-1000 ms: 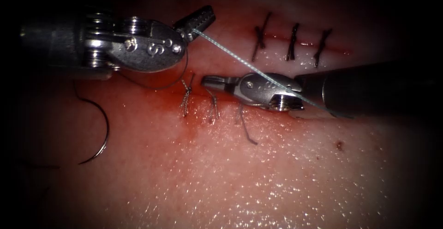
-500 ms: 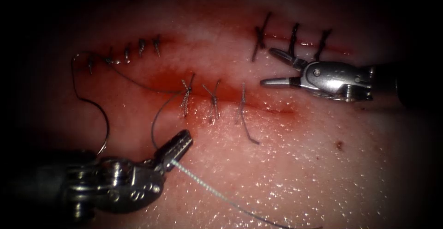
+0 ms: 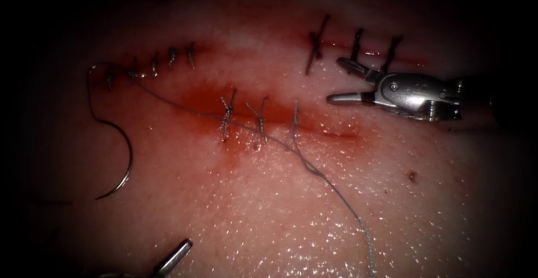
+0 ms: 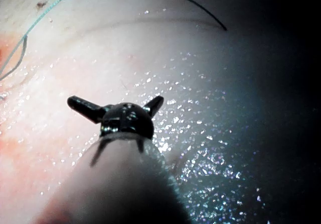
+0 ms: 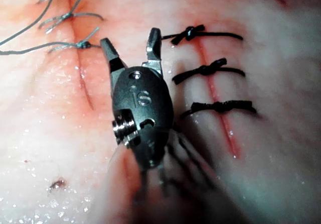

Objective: Wound Closure

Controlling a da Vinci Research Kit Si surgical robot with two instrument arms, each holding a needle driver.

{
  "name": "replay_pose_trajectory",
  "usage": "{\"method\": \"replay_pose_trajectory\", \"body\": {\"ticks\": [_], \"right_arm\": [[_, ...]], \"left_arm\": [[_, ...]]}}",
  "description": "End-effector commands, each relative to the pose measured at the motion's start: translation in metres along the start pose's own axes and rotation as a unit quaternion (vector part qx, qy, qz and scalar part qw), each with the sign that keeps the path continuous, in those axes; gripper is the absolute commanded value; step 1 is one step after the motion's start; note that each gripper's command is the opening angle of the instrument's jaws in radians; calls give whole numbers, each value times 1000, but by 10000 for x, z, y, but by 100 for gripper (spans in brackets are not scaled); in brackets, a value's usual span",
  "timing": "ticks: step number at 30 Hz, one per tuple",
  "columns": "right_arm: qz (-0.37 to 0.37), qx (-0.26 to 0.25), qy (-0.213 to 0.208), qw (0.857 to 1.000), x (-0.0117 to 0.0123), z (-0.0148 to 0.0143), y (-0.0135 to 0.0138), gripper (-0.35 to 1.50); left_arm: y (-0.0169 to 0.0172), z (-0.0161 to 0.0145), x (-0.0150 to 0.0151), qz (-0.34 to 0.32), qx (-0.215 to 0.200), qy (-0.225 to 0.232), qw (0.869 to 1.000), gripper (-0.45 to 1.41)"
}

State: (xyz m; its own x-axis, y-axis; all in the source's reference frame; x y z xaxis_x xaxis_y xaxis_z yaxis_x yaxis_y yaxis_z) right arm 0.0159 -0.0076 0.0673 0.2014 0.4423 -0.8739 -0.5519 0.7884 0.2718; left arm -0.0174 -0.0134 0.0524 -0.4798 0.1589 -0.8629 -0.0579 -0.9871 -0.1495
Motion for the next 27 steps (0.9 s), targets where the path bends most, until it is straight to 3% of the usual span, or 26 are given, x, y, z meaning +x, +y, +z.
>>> {"method": "replay_pose_trajectory", "body": {"ticks": [1, 3, 6, 8, 10, 12, 15, 17, 21, 22, 24, 27], "right_arm": [[1, 5, 1, 1000, -6, 5, -6, 140], [1, 6, 1, 1000, -5, 5, -5, 140], [1, 8, 1, 1000, -5, 5, -5, 140], [2, 8, 1, 1000, -3, 5, -3, 138], [5, 10, -1, 1000, 3, 3, 0, 136], [14, 12, 5, 1000, 18, -5, 1, 136], [20, 12, 7, 1000, 23, -6, -1, 135], [17, 12, 10, 1000, 19, -2, -4, 135], [13, 13, 7, 1000, 11, 2, -8, 135], [11, 15, 6, 1000, 7, 4, -10, 135], [8, 17, 3, 1000, 3, 7, -12, 135], [8, 18, 4, 1000, 3, 7, -13, 135]], "left_arm": [[9, -12, -14, 5, -9, -11, 1000, 131], [7, -35, -24, 9, -12, -41, 999, 131], [-6, -54, -29, -12, -14, -45, 999, 121], [-28, -63, -24, -27, 7, -15, 999, 89], [-50, -50, -11, -34, 40, 7, 999, 81], [-73, -12, 10, -13, 62, -7, 998, 66], [-96, 17, 23, -9, 76, -15, 997, 56], [-134, 52, 35, -4, 99, -18, 995, 37], [-168, 77, 42, -13, 126, -15, 992, 34], [-183, 86, 45, -16, 138, -10, 990, 21], [-203, 100, 45, 27, 149, -18, 988, 9], [-215, 123, 39, 61, 158, -37, 985, 6]]}}
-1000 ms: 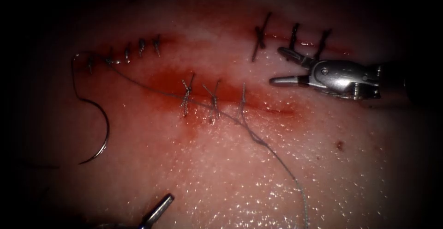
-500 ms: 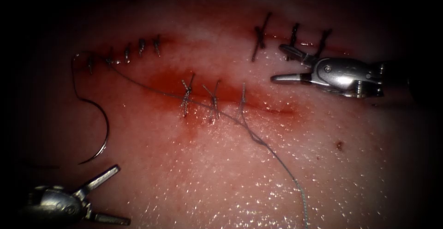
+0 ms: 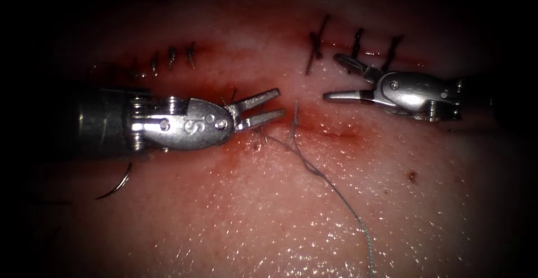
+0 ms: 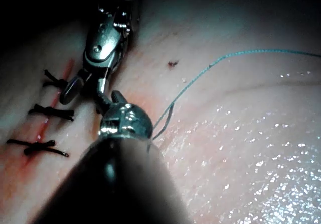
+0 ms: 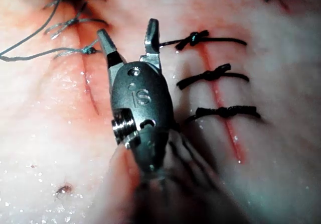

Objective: Wound Closure

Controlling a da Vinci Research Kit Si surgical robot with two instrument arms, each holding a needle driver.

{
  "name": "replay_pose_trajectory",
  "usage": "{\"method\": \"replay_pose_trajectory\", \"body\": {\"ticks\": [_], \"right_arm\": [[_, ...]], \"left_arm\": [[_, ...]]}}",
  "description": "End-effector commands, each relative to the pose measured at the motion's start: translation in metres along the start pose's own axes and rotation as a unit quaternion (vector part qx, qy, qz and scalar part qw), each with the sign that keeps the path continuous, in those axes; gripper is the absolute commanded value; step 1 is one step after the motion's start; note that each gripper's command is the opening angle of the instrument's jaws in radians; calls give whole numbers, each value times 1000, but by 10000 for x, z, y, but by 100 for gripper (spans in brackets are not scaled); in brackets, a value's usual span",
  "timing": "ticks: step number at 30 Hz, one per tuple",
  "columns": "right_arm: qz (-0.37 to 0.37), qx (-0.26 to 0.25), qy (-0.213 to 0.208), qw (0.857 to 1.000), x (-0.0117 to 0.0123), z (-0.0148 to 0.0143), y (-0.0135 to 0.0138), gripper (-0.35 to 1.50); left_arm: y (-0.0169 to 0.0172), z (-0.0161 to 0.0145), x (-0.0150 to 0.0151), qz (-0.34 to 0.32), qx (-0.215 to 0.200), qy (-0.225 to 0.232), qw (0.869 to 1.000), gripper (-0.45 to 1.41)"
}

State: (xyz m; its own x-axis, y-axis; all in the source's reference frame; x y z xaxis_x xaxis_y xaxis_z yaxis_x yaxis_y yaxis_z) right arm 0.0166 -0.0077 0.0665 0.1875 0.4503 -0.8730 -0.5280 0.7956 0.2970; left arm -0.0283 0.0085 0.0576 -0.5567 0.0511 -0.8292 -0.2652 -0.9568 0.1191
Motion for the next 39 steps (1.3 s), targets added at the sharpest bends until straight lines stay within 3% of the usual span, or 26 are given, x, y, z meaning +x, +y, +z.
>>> {"method": "replay_pose_trajectory", "body": {"ticks": [1, 5, 7, 14, 22, 26, 39], "right_arm": [[1, 2, 0, 1000, -6, 6, -8, 135], [0, 3, 1, 1000, -6, 6, -8, 135], [0, 3, 1, 1000, -6, 6, -8, 135], [0, 3, 1, 1000, -7, 6, -7, 133], [-1, 5, 1, 1000, -8, 6, -7, 133], [-6, 6, 3, 1000, -11, 7, -7, 133], [5, 9, 0, 1000, -24, 9, -7, 131]], "left_arm": [[7, 21, -9, 31, -9, -13, 999, 6], [21, 47, -31, 59, -48, -47, 996, 6], [36, 67, -59, 82, -78, -61, 992, 7], [61, 71, -87, 124, -134, -96, 979, 12], [77, 59, -80, 138, -146, -96, 975, 22], [91, 56, -68, 144, -147, -95, 974, 46], [117, 46, -50, 162, -155, -81, 971, 64]]}}
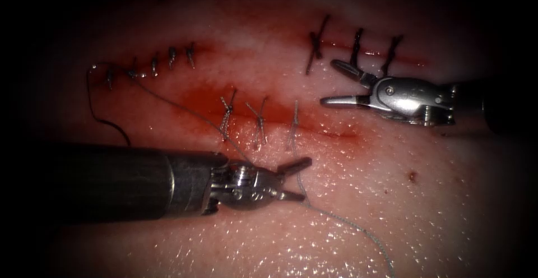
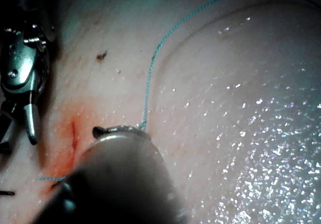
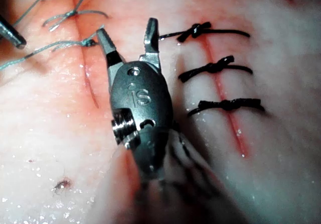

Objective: Wound Closure

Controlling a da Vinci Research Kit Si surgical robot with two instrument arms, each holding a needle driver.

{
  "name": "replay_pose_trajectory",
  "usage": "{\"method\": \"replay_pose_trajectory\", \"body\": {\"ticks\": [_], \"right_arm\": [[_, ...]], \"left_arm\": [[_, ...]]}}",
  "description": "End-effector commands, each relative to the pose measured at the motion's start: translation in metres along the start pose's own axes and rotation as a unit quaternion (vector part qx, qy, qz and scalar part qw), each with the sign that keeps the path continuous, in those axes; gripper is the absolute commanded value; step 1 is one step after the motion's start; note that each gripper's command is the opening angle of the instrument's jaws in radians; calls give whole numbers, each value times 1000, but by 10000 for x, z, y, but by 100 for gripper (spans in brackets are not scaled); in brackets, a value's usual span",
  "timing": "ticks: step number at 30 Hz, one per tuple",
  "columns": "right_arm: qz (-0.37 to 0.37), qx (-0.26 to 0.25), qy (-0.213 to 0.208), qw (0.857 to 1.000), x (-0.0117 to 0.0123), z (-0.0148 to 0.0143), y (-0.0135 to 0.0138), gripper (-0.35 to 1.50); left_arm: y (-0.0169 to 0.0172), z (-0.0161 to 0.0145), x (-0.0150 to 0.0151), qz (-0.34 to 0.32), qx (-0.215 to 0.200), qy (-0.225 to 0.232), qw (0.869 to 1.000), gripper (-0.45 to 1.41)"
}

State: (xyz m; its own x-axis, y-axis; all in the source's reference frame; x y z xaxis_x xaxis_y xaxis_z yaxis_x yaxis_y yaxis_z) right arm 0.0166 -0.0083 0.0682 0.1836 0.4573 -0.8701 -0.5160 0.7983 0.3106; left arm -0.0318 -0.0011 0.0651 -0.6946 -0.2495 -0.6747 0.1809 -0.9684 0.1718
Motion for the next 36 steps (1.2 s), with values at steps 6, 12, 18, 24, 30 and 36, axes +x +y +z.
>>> {"method": "replay_pose_trajectory", "body": {"ticks": [6, 12, 18, 24, 30, 36], "right_arm": [[1, 1, 0, 1000, -7, 6, -8, 131], [3, 1, 0, 1000, -7, 7, -8, 131], [3, 2, -1, 1000, -7, 8, -9, 131], [2, 2, 0, 1000, -10, 8, -10, 131], [-5, 33, -3, 999, -21, 8, -21, 131], [-11, 70, -6, 997, -22, 0, -35, 133]], "left_arm": [[7, 10, -7, 3, -6, -4, 1000, 64], [10, 16, -3, 3, -3, -8, 1000, 64], [5, 17, 7, 15, 4, -7, 1000, 61], [4, 12, 14, 20, 15, -1, 1000, 37], [-5, -2, 16, 14, 49, 21, 998, 9], [-12, -8, 13, 13, 46, 26, 999, -45]]}}
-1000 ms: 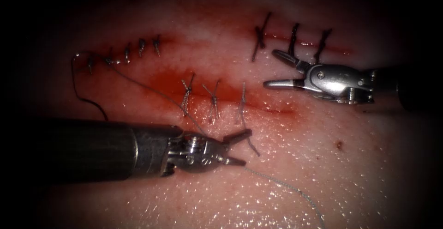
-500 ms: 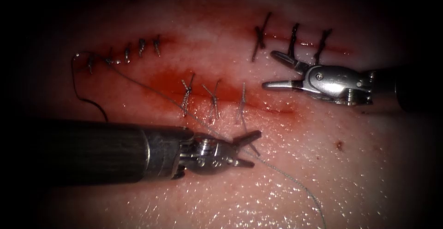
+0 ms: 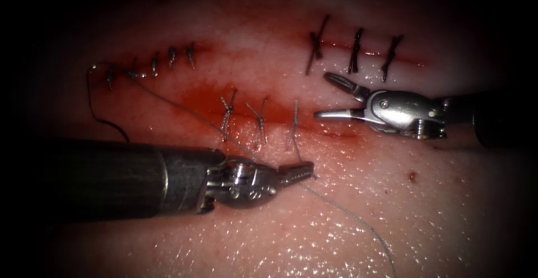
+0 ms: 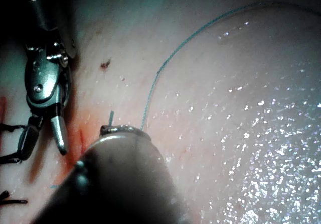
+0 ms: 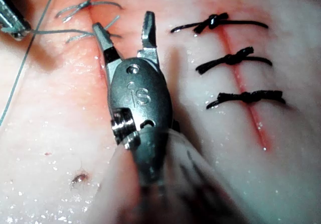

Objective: Wound Closure

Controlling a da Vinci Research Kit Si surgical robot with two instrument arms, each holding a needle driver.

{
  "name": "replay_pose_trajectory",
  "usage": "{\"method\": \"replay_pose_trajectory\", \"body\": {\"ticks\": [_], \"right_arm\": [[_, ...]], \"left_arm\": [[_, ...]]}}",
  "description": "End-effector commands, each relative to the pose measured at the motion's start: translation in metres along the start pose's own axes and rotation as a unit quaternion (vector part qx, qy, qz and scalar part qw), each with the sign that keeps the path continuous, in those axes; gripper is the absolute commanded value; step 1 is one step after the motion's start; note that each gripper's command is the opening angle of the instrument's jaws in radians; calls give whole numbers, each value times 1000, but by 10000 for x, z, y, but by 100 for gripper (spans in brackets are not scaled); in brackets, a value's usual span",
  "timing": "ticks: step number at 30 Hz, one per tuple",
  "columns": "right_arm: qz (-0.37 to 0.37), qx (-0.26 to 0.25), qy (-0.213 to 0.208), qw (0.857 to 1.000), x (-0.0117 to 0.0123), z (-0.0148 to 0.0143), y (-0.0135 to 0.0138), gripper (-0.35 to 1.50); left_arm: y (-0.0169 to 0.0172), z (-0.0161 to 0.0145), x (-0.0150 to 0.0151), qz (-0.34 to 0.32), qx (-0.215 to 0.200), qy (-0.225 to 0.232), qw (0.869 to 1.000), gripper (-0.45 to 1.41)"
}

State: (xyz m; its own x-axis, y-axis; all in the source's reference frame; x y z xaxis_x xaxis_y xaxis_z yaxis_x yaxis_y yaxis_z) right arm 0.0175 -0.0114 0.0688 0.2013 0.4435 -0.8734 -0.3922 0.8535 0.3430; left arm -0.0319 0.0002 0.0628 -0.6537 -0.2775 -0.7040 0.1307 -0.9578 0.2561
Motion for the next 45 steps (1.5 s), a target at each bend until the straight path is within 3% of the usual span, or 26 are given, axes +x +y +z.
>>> {"method": "replay_pose_trajectory", "body": {"ticks": [1, 5, 10, 16, 28, 34, 45], "right_arm": [[-9, 3, -4, 1000, -3, 2, -9, 133], [-27, 17, -8, 999, 2, 1, -17, 135], [-54, 80, -18, 995, 2, 4, -37, 135], [-82, 86, -16, 993, 0, 10, -48, 140], [-167, 66, -2, 984, 0, 56, -77, 146], [-174, 27, 6, 984, 6, 75, -79, 146], [-174, 10, 13, 985, 6, 91, -80, 141]], "left_arm": [[5, 6, 0, -1, 0, 2, 1000, -45], [0, 2, -2, -5, -2, 5, 1000, -45], [-8, -5, -9, -21, 1, 16, 1000, -45], [-10, -10, -13, -26, 3, 16, 1000, -45], [-10, -12, -7, -32, 6, 17, 999, -45], [-9, -10, -2, -33, 8, 15, 999, -45], [-6, -6, 1, -38, 10, 12, 999, -45]]}}
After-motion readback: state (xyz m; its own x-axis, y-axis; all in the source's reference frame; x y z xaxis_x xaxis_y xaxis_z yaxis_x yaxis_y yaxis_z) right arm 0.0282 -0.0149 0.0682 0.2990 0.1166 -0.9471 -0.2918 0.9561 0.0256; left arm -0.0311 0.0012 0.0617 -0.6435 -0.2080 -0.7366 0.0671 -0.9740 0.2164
